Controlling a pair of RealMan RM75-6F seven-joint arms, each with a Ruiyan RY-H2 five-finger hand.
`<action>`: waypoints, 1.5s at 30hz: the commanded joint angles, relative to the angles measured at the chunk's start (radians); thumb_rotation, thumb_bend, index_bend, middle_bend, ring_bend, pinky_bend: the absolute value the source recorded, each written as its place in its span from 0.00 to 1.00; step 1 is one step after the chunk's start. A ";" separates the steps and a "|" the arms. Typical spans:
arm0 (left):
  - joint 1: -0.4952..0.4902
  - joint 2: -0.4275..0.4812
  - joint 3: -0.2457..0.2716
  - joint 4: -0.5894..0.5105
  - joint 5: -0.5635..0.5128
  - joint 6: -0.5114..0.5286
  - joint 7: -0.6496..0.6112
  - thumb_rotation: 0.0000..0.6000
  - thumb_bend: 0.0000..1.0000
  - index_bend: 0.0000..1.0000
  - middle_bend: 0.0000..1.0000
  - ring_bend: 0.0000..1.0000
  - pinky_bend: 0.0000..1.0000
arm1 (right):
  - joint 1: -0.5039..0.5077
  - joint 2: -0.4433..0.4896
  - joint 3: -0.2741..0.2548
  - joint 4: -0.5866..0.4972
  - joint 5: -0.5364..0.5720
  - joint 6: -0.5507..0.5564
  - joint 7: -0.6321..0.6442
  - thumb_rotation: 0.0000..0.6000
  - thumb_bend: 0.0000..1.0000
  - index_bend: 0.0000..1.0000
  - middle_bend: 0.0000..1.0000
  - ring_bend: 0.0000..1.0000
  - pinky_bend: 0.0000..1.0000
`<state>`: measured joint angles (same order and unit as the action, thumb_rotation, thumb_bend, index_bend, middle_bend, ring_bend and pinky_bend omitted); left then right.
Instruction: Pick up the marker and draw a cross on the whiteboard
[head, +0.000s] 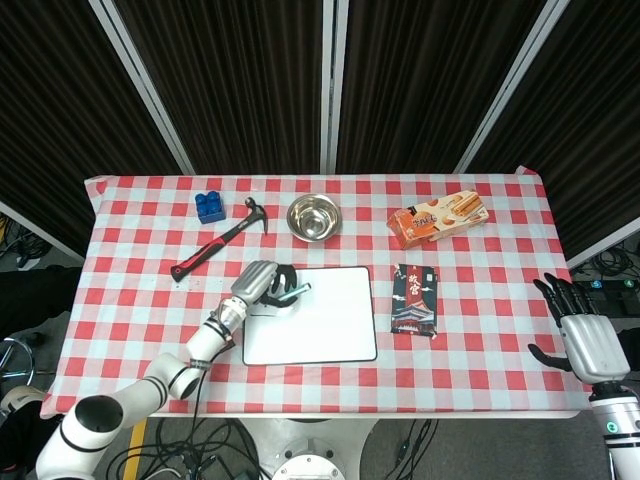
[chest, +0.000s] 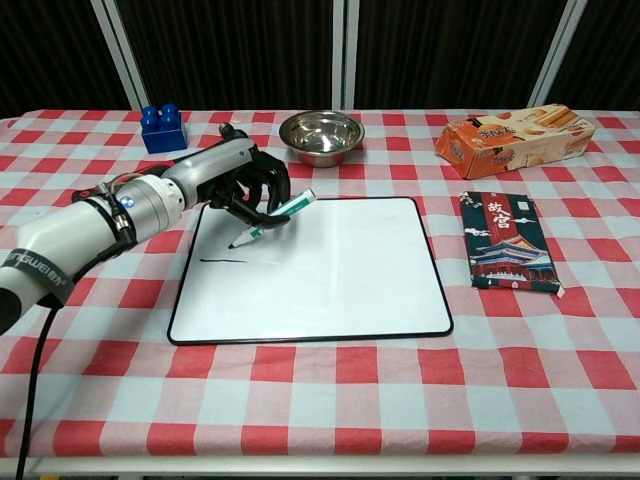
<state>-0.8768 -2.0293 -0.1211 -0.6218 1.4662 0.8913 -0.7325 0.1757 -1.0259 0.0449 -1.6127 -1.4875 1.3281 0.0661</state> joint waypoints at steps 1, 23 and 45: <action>0.010 -0.002 0.005 -0.006 0.000 0.004 0.002 1.00 0.41 0.56 0.60 0.68 0.93 | 0.000 0.000 -0.001 0.000 -0.001 0.000 0.001 1.00 0.11 0.00 0.00 0.00 0.00; 0.103 0.187 -0.058 -0.470 -0.059 0.095 0.269 1.00 0.41 0.56 0.59 0.66 0.93 | -0.011 -0.002 -0.001 0.014 -0.042 0.050 0.041 1.00 0.11 0.00 0.00 0.00 0.00; 0.156 0.384 -0.017 -0.538 -0.457 -0.078 1.045 1.00 0.39 0.44 0.47 0.53 0.87 | -0.009 -0.001 -0.010 -0.005 -0.062 0.053 0.026 1.00 0.11 0.00 0.00 0.00 0.00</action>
<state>-0.7279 -1.6587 -0.1390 -1.1408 1.0772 0.8404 0.2514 0.1670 -1.0267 0.0354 -1.6174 -1.5500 1.3812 0.0926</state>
